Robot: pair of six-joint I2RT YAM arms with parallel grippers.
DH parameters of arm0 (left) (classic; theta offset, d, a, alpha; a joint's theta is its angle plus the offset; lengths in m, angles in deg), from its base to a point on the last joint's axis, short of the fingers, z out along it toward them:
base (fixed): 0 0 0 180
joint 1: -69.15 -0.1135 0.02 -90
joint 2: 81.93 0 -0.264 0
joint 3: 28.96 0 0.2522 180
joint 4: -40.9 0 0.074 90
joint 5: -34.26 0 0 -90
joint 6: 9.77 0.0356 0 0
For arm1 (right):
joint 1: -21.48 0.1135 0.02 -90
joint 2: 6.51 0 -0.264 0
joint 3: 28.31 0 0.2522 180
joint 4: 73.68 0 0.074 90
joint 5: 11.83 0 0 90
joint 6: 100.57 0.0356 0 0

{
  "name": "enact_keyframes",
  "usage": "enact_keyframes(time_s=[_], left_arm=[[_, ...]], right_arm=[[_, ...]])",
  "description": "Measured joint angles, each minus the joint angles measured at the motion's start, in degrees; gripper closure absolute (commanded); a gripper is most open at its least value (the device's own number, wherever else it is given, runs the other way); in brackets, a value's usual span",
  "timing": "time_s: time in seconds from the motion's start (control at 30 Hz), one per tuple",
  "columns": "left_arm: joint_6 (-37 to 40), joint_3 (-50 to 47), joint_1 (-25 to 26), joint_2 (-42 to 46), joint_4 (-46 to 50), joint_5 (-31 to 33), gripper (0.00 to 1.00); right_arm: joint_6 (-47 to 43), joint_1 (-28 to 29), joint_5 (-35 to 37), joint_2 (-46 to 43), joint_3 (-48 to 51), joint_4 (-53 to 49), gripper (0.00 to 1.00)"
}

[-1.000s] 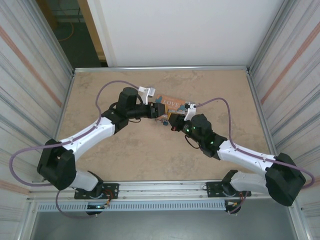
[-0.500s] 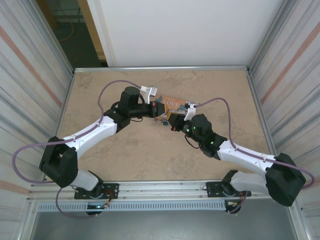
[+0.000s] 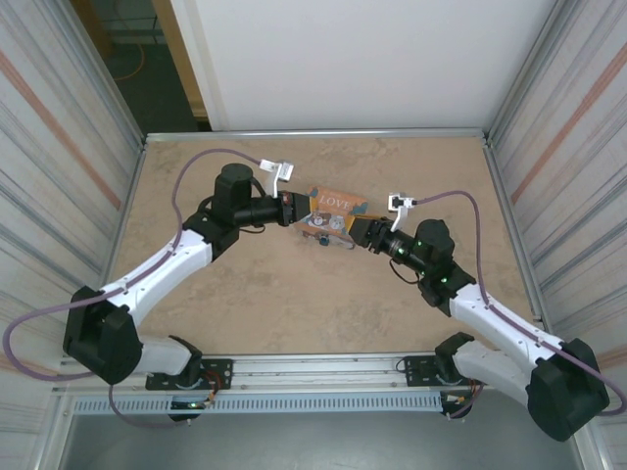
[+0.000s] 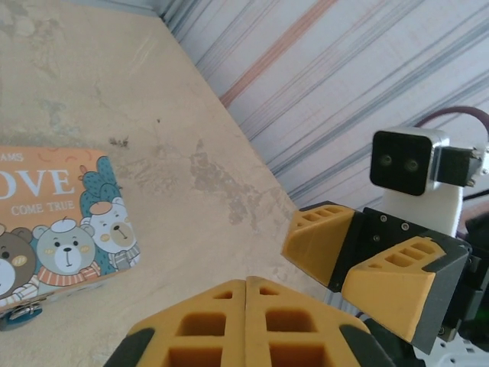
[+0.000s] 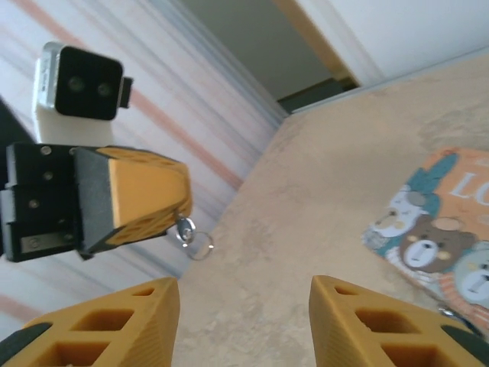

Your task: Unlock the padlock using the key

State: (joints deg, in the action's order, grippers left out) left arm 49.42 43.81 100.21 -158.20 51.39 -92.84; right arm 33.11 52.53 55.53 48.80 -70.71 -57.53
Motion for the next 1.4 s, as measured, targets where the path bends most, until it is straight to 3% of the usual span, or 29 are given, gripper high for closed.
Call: enact_keyframes(time_s=[0.3, 0.67, 1.4], left_arm=[[1.0, 0.2, 0.0, 0.2, 0.3, -3.0, 1.00], [1.0, 0.2, 0.0, 0.2, 0.2, -4.0, 1.00], [1.2, 0.2, 0.0, 0.2, 0.4, -3.6, 1.00]], right_arm=[[0.8, 3.6, -6.2, 8.4, -3.5, 4.7, 0.51], [0.8, 4.9, -7.4, 15.2, -8.2, 7.5, 0.62], [0.8, 5.0, -7.4, 15.9, -8.4, 7.8, 0.87]])
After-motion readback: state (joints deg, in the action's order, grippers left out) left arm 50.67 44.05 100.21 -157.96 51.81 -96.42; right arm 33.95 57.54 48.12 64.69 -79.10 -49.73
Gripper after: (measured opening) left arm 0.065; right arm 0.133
